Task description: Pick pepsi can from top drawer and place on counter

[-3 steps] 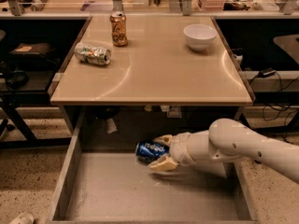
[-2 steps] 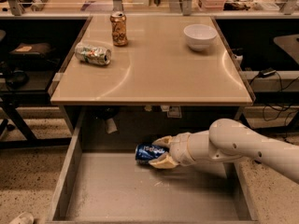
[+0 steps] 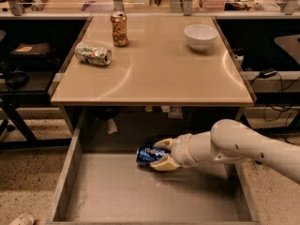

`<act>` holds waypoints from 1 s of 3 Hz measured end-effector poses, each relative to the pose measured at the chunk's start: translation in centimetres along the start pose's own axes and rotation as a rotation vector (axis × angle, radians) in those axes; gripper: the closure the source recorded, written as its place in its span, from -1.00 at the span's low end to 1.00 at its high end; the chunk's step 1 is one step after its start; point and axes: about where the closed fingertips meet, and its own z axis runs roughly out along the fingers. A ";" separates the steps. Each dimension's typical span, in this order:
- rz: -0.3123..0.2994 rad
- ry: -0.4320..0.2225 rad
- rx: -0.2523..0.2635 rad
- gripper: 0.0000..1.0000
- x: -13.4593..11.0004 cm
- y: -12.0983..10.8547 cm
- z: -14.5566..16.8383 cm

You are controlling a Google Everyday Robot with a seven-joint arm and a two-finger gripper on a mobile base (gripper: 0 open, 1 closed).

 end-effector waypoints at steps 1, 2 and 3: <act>0.060 -0.010 0.026 1.00 -0.2 -0.2 -4.1; 0.089 0.013 0.095 1.00 -1.2 -1.4 -11.2; 0.076 0.050 0.182 1.00 -2.8 -3.5 -18.8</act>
Offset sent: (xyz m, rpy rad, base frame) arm -0.0154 -0.1455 0.1627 -0.0399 -0.0365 -0.2276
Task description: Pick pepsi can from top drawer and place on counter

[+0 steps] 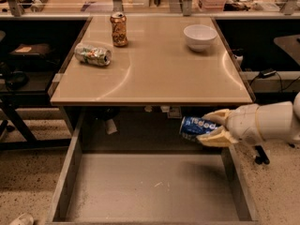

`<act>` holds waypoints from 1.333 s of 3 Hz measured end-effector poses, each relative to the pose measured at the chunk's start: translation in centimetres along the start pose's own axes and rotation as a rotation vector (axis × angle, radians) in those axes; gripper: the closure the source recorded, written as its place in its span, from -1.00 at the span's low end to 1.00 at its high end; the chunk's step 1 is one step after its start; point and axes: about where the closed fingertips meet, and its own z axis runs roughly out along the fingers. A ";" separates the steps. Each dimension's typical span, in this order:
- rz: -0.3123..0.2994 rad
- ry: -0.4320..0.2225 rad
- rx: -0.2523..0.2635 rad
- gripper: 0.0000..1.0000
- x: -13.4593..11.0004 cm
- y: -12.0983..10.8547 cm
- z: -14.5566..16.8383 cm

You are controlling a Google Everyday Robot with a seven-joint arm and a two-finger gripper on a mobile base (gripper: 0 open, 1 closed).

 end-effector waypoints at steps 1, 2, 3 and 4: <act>-0.056 0.023 0.102 1.00 -2.7 -4.7 -6.3; -0.054 0.024 0.095 1.00 -2.5 -4.3 -5.9; -0.098 0.012 0.123 1.00 -3.8 -4.9 -6.2; -0.254 -0.037 0.200 1.00 -9.8 -6.9 -7.9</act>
Offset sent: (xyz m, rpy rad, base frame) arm 0.0137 -0.0335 0.0489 -0.0500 -0.0625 -0.0332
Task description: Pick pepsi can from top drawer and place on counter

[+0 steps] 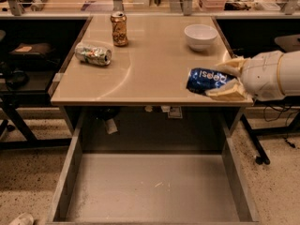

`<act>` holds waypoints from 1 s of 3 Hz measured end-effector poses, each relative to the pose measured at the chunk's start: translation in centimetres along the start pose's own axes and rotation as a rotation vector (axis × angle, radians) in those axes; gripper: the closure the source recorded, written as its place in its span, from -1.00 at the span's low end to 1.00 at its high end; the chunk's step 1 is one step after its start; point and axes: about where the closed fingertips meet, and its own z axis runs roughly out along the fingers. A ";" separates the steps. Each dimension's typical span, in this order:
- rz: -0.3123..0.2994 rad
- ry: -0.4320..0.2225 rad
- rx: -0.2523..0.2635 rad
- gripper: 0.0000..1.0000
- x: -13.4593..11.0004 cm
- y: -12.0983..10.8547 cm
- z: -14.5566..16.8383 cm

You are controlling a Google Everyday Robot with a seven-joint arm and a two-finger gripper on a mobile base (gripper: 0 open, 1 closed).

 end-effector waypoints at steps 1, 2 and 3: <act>-0.152 -0.054 0.032 1.00 -5.8 -3.5 0.0; -0.221 -0.081 0.013 1.00 -8.8 -6.7 1.9; -0.225 -0.078 -0.018 1.00 -9.2 -9.8 5.1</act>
Offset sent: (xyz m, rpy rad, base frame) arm 0.1079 0.0826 0.1075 -0.0722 -0.2009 0.2301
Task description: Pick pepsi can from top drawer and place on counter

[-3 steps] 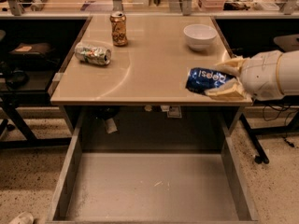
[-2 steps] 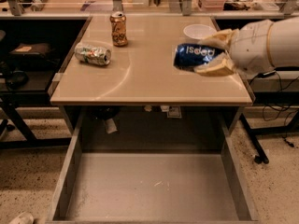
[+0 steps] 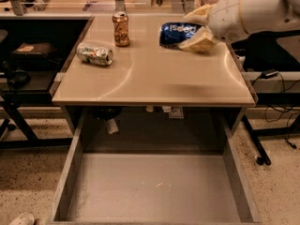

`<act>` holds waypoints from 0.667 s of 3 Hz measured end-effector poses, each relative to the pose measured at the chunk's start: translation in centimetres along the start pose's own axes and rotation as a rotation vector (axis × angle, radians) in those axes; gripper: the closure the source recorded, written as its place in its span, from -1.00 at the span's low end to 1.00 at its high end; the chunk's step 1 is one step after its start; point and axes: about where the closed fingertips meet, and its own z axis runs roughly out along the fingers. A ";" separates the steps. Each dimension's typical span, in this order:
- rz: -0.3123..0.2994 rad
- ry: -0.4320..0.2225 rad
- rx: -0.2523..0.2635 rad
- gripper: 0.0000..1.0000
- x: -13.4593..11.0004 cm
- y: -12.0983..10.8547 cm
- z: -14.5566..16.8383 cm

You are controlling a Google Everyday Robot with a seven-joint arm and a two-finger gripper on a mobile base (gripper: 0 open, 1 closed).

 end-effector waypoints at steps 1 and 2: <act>0.036 0.027 -0.023 1.00 2.3 -2.5 3.2; 0.082 0.068 -0.038 1.00 5.1 -3.3 5.4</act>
Offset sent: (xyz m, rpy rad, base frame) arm 0.1050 -0.0212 -0.0671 -0.0379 0.1522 -0.1226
